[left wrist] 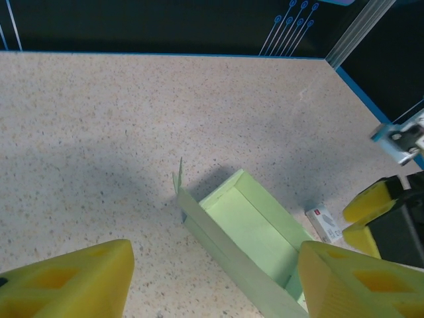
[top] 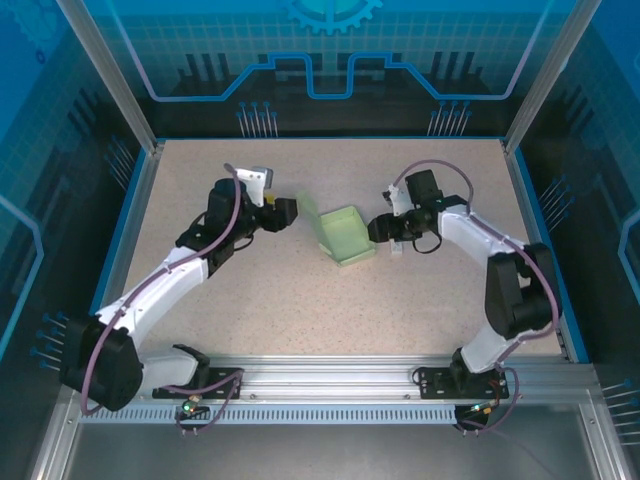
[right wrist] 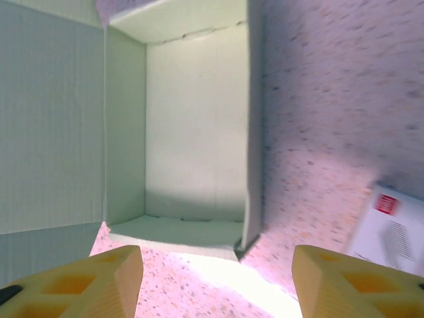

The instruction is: Fold the paper box

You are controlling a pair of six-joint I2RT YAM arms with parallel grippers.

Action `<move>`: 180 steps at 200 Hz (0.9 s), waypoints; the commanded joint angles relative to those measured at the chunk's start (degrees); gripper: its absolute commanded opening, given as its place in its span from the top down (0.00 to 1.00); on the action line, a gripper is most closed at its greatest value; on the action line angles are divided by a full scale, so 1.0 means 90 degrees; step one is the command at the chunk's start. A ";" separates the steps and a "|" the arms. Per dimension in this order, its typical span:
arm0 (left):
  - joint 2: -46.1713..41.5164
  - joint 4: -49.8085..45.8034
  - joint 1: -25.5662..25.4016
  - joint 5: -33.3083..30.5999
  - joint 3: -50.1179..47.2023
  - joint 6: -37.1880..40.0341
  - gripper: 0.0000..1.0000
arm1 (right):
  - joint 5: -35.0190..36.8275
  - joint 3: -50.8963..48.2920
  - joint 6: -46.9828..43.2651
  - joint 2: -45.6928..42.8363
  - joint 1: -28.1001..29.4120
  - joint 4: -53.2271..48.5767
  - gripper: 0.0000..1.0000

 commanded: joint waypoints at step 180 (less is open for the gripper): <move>-0.0506 0.0070 0.0286 0.1462 -0.0671 -0.0711 0.30 | 0.2962 0.0834 0.0169 0.1649 0.0562 -0.0859 0.52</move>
